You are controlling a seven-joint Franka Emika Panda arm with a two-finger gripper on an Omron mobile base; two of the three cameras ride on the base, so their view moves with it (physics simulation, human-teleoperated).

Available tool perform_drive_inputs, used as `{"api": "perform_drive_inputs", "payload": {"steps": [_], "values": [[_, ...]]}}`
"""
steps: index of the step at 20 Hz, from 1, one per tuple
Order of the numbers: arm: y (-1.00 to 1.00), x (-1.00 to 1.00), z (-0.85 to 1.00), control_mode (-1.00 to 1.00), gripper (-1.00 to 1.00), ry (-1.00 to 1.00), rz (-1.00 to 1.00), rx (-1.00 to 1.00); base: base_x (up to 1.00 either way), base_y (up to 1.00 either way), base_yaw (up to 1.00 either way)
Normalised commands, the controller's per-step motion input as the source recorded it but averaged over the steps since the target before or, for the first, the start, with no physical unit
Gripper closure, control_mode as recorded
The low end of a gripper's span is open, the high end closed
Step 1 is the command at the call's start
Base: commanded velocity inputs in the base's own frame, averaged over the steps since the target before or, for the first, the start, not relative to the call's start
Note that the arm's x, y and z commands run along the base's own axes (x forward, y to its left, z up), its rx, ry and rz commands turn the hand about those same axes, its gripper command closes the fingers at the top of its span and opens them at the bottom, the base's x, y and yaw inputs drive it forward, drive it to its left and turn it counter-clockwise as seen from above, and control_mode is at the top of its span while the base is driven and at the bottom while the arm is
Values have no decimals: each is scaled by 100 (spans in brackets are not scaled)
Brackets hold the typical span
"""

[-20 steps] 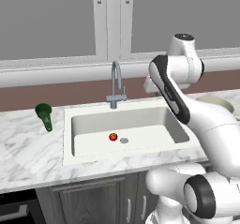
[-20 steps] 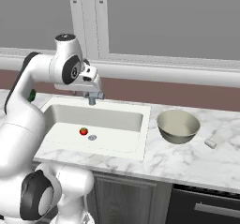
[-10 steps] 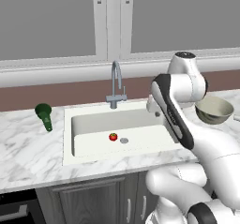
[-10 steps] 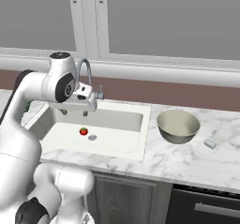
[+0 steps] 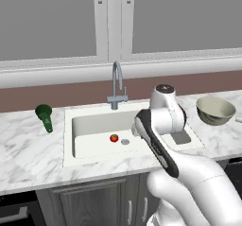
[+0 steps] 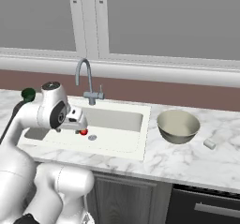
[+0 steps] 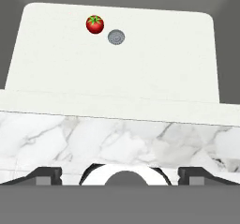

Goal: Pick the tomato from the sink and place it in the bowl. Then pick the bowl and place it in the microwave. Then close the microwave door and press the start button.

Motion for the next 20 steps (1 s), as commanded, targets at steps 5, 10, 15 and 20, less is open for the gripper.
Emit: {"api": "perform_drive_inputs", "payload": {"steps": [5, 10, 15, 20], "values": [[72, 92, -32, -100, -100, 3, -7, -12, 0, 0, 0], [28, 66, -17, -100, -100, 7, -6, -9, 0, 0, 0], [4, 40, -42, -100, -100, 4, 0, -1, 0, 0, 0], [0, 34, -59, -100, -100, 0, 0, 0, 0, 0, 0]]}}
